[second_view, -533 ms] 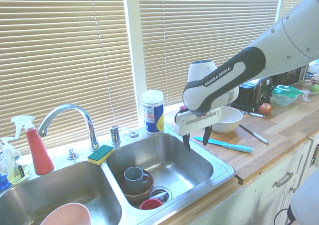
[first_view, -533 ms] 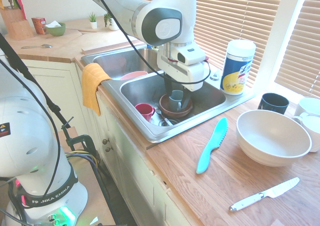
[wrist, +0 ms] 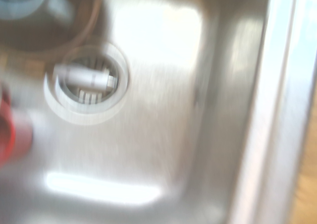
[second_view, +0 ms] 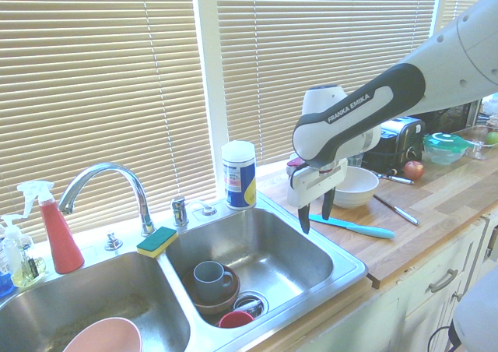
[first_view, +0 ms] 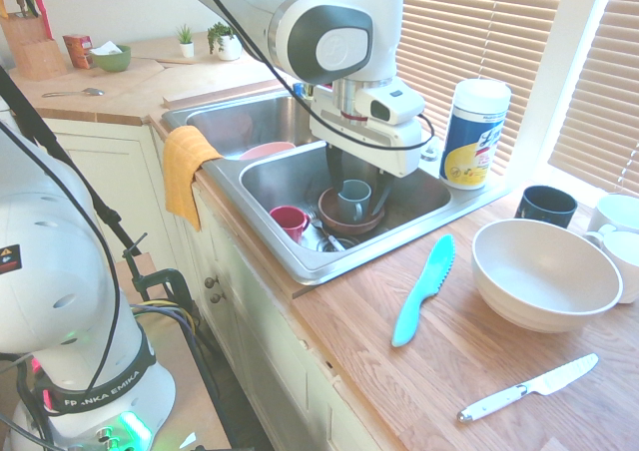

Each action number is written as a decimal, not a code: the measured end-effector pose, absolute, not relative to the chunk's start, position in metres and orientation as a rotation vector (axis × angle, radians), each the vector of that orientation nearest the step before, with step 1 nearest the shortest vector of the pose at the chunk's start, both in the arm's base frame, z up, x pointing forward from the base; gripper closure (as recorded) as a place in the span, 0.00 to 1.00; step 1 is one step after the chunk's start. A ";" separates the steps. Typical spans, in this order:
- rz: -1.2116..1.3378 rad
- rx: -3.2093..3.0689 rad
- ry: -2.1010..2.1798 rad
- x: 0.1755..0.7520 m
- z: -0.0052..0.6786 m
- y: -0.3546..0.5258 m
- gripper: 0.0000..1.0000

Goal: Put the knife into the sink

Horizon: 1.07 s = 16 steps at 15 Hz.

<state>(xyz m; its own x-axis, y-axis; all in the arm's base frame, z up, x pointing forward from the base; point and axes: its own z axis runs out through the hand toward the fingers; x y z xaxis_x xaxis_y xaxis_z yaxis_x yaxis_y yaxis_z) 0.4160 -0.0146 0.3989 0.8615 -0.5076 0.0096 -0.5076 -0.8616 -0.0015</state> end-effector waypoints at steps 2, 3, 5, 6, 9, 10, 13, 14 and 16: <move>-0.040 3.068 -0.636 0.402 0.398 -0.037 0.00; -0.059 3.077 -0.540 0.397 0.395 -0.051 0.00; -0.085 3.073 -0.368 0.390 0.387 -0.080 0.00; -0.080 3.061 -0.333 0.388 0.385 -0.093 0.00; -0.063 3.020 -0.326 0.387 0.370 -0.117 0.00; -0.068 3.008 -0.326 0.388 0.362 -0.124 0.00; -0.071 2.989 -0.351 0.391 0.342 -0.141 0.00; -0.071 2.989 -0.368 0.392 0.336 -0.146 0.00; -0.055 3.000 -0.415 0.397 0.328 -0.153 0.00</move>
